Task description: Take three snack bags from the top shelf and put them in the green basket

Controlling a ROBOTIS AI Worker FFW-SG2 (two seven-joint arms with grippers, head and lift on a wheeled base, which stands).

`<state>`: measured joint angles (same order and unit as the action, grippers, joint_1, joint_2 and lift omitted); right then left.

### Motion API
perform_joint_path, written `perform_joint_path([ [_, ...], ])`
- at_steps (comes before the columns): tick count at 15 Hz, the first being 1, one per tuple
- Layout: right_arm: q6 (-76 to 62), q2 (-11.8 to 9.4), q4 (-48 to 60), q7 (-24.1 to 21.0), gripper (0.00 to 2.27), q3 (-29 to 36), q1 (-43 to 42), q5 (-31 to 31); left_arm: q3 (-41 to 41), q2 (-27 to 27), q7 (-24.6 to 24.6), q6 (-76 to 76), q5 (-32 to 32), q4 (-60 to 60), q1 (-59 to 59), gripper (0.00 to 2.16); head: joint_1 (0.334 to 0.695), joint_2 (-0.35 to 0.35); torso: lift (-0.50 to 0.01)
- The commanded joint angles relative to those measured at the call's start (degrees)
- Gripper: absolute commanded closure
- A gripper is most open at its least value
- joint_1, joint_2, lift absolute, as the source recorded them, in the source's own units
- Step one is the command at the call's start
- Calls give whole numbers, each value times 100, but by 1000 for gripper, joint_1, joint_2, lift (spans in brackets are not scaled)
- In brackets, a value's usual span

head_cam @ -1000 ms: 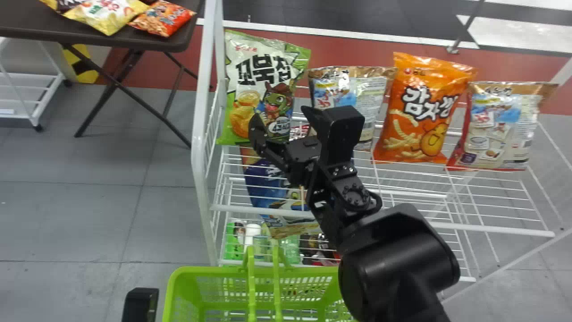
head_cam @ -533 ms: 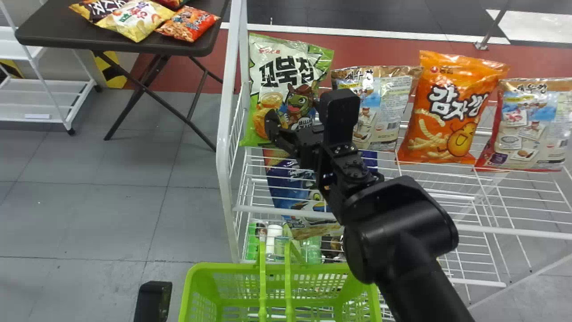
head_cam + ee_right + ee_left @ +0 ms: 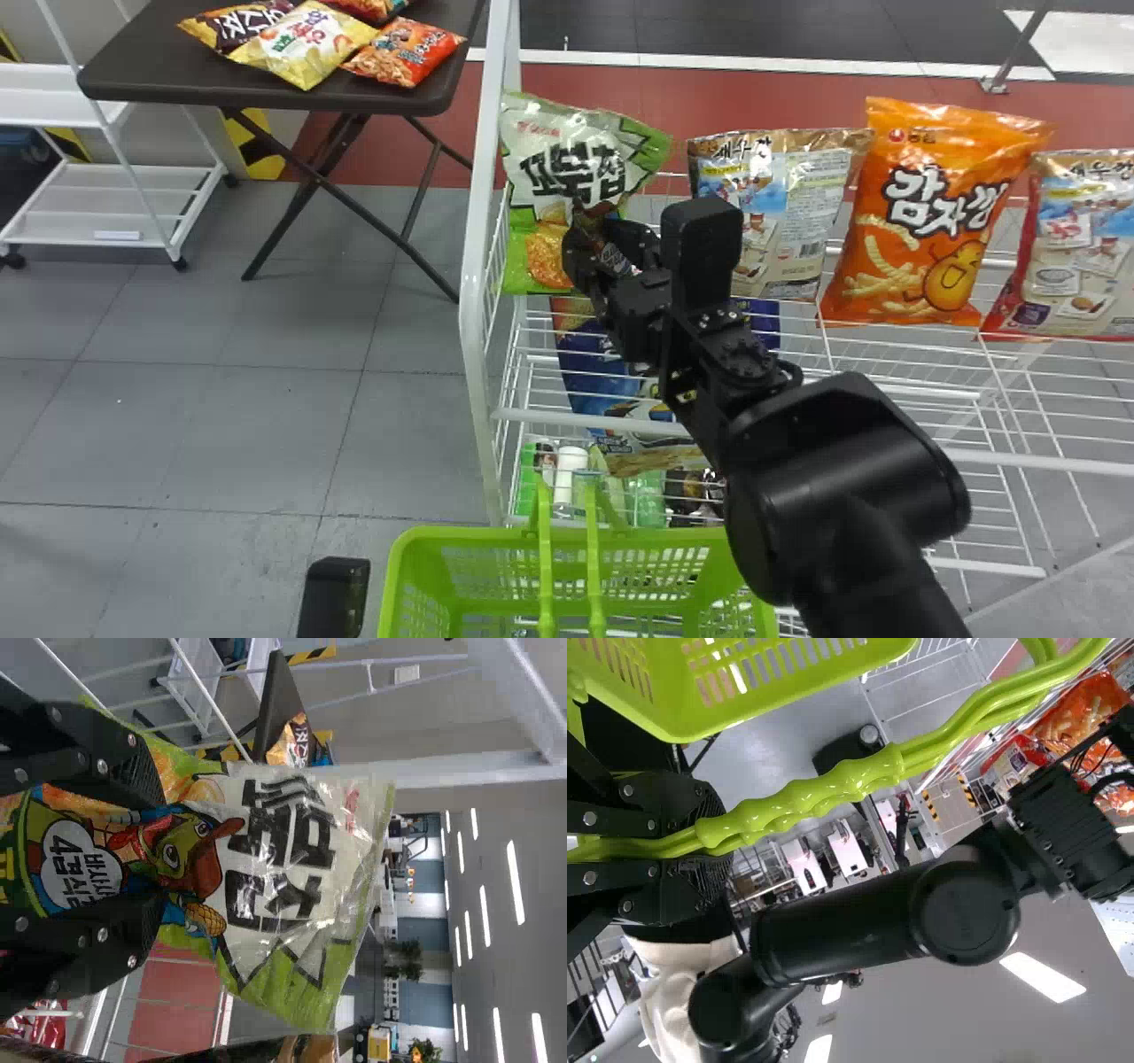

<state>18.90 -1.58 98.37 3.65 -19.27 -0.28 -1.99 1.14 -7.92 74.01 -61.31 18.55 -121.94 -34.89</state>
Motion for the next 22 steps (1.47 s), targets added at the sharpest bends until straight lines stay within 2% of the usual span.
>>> perform_joint_path([
  [1,93,-44,570,144,2017,46,406,243,70,1,-10,0,-18,-31,0,1811,695,-16,-35],
  [5,93,-149,1782,144,2017,29,1400,673,150,10,-18,18,-27,-40,-17,1814,695,-37,-35],
  [9,110,-281,3602,399,2013,679,3026,761,202,27,-54,88,-106,-75,0,1811,695,-81,-35],
  [10,75,-281,4024,513,2013,961,3483,682,229,27,-89,88,-141,-84,9,1814,695,-106,-35],
  [11,40,-281,4323,654,2013,1171,3878,656,237,36,-150,70,-168,-84,9,1814,695,-168,-35],
  [14,251,-281,4648,1067,2013,1672,4458,630,193,62,-291,106,-212,-84,9,1814,695,-269,-35],
  [15,515,-316,4656,1234,2013,1831,4511,533,167,124,-317,211,-212,-75,-17,1814,695,-297,-35],
  [17,1464,-387,4683,1682,2013,2411,4766,-74,185,185,-361,369,-273,-57,0,1814,695,-347,-35],
  [19,2747,-396,4639,2025,2013,2674,4775,-364,202,203,-396,369,-273,-14,106,1811,695,-350,-35],
  [22,3942,-396,4419,2350,2013,2859,4783,-944,255,203,-458,369,-282,83,237,1814,695,-350,-35],
])
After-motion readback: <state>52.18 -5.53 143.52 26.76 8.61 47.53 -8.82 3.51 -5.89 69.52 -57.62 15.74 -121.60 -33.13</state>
